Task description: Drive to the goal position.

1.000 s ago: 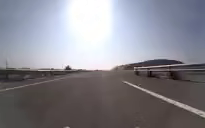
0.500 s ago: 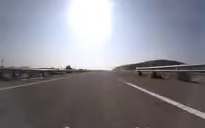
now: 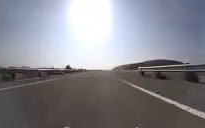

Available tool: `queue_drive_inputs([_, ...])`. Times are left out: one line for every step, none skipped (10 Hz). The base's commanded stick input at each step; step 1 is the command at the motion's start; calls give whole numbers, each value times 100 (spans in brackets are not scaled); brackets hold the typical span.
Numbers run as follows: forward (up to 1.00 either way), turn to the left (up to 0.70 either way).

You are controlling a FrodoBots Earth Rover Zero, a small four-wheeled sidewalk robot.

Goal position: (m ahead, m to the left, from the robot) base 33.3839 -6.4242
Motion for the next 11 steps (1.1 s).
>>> queue_drive_inputs([100,2])
queue_drive_inputs([100,4])
queue_drive_inputs([100,4])
queue_drive_inputs([100,4])
queue_drive_inputs([100,4])
queue_drive_inputs([100,4])
queue_drive_inputs([100,8])
queue_drive_inputs([100,13])
queue_drive_inputs([100,20])
queue_drive_inputs([100,21])
queue_drive_inputs([100,3])
